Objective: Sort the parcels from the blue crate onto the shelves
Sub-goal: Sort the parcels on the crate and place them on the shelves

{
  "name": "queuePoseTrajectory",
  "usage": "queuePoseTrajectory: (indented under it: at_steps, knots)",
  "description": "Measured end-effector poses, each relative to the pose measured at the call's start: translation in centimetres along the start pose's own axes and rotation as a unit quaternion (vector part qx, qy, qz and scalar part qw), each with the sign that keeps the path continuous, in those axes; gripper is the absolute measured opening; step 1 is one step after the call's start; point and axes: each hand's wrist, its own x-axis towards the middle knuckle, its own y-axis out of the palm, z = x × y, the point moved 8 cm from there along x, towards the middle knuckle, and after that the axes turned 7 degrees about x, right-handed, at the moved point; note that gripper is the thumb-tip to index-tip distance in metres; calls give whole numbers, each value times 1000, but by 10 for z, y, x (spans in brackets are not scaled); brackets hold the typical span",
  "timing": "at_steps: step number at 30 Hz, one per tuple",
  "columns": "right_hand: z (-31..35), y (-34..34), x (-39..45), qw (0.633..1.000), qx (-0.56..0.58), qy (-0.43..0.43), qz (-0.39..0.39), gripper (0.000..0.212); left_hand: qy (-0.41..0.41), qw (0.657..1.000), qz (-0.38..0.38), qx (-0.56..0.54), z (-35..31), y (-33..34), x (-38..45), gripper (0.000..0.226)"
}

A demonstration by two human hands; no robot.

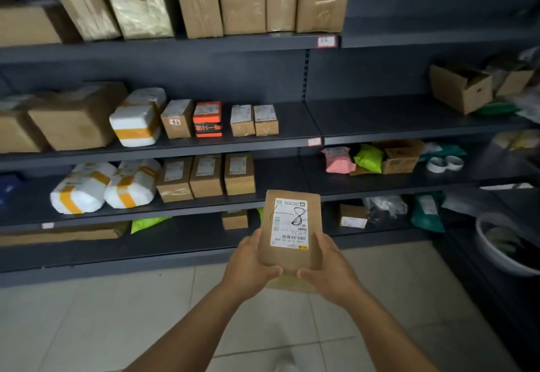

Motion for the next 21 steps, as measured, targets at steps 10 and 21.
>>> queuePoseTrajectory:
  at_steps: [10, 21]
  knots:
    - [-25, 2, 188, 999, -1, 13, 46, 68, -46, 998, 35, 8, 27, 28, 178, 60]
    - [-100, 43, 353, 996, -38, 16, 83, 73, -63, 995, 55, 48, 98, 84, 337, 76]
